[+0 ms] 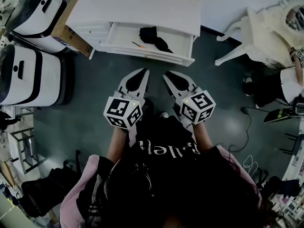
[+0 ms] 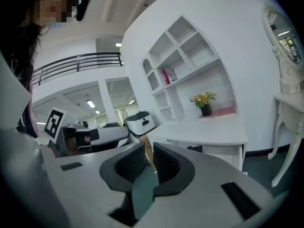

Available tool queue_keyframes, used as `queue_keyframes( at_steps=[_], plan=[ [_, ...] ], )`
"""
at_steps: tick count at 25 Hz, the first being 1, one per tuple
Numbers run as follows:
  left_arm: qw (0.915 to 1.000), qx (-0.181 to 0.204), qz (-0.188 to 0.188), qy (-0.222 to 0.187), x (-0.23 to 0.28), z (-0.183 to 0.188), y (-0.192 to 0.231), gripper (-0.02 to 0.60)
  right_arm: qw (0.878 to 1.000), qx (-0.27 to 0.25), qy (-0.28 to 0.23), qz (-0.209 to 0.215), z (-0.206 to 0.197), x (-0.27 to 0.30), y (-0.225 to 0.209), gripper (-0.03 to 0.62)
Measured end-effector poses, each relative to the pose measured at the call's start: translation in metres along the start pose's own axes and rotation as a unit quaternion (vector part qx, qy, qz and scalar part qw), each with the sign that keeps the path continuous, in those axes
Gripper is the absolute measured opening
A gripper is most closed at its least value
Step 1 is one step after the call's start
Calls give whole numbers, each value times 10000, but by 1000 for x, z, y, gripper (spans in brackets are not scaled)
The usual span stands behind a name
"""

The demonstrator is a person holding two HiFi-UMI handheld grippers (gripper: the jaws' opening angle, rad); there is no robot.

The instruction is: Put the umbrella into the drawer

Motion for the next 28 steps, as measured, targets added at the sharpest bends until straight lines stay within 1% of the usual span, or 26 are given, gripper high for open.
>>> queue_keyframes(
  at_steps=[4,8,14,19,28],
  plan=[
    [10000,39,46,56,-16,-21,-28,17,9999,-6,-5,103,-14,-28,12,80],
    [9999,65,122,22,-27,-31,-48,17,9998,-54,-12,207,-22,-49,22,78],
    [9998,89,171,26,-37,-49,-73,17,9991,-326,37,271,-35,-75,32,63],
    [9998,114,171,4,-38,-56,-88,17,9985,-429,66,334,-40,-91,34,55],
    [9998,164,78,19,-29,-57,-107,17,9980,-543,72,326,-37,-106,28,54]
  ],
)
Point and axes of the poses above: the fingertips, and each gripper's own axes: x forward along the fingers, y to its left, z out of its top, the point moved 1 cm from there along -x, backward along the fingers, and after that the axes turned 8 degrees about -x, right-handed, at the moved point
